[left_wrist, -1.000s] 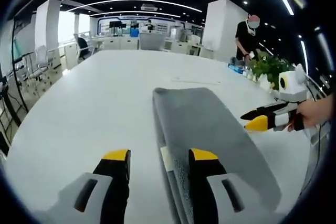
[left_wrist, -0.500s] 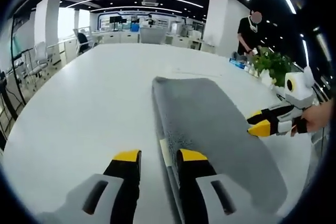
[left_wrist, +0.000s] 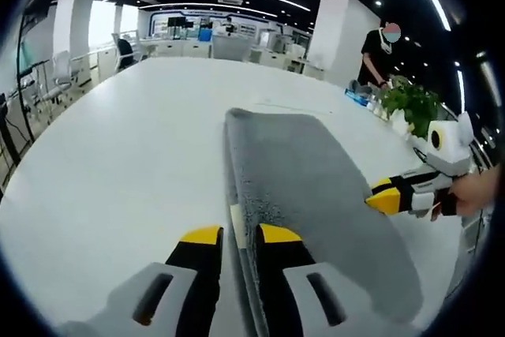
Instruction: Fold the towel on the table until its edges align and the towel forms a compact rectangular stack.
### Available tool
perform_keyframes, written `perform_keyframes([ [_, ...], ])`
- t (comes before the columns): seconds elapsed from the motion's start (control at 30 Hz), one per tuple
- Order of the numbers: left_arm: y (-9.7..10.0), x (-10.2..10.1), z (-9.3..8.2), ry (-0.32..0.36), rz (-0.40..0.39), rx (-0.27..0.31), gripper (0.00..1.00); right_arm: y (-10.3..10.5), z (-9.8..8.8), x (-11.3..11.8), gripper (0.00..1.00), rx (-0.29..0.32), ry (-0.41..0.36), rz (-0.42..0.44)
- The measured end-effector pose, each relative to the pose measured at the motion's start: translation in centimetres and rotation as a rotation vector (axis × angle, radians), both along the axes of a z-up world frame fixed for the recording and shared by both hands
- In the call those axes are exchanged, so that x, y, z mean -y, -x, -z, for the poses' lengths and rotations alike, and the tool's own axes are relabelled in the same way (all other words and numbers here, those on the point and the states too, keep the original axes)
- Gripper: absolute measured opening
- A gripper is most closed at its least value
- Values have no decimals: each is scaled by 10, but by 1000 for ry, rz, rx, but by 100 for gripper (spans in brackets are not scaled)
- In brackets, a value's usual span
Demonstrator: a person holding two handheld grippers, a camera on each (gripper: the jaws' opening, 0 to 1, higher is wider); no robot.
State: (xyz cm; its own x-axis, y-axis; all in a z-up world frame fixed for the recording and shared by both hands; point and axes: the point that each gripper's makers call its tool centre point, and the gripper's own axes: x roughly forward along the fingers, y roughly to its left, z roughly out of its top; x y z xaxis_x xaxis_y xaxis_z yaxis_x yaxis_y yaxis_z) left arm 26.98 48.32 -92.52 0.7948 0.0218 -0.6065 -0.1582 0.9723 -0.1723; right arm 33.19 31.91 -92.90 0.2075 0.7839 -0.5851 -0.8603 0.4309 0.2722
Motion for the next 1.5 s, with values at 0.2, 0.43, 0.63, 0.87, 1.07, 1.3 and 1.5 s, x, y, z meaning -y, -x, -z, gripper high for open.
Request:
perform_keyframes([
  [0.2, 0, 5, -2, 4, 3, 6, 12, 0, 0, 0, 8, 0, 0, 4],
  [0.43, 0, 10, -3, 9, 3, 9, 8, 0, 0, 0, 6, -17, -16, 31],
  [0.63, -2, 20, -5, -15, 47, -9, 7, -2, -1, 7, 4, -3, -13, 51],
  [0.87, -7, 39, -4, 12, 68, -3, 7, -9, -1, 28, 4, 6, 2, 73],
  [1.07, -14, 67, -4, 17, 121, -12, 7, -18, 0, 58, 4, 13, 10, 110],
  [1.3, -24, 112, -4, -7, 214, -23, 6, -28, 0, 96, 3, 40, 25, 150],
  [1.5, -33, 147, -5, 45, 254, -10, 6, -36, 0, 135, 3, 54, 29, 195],
])
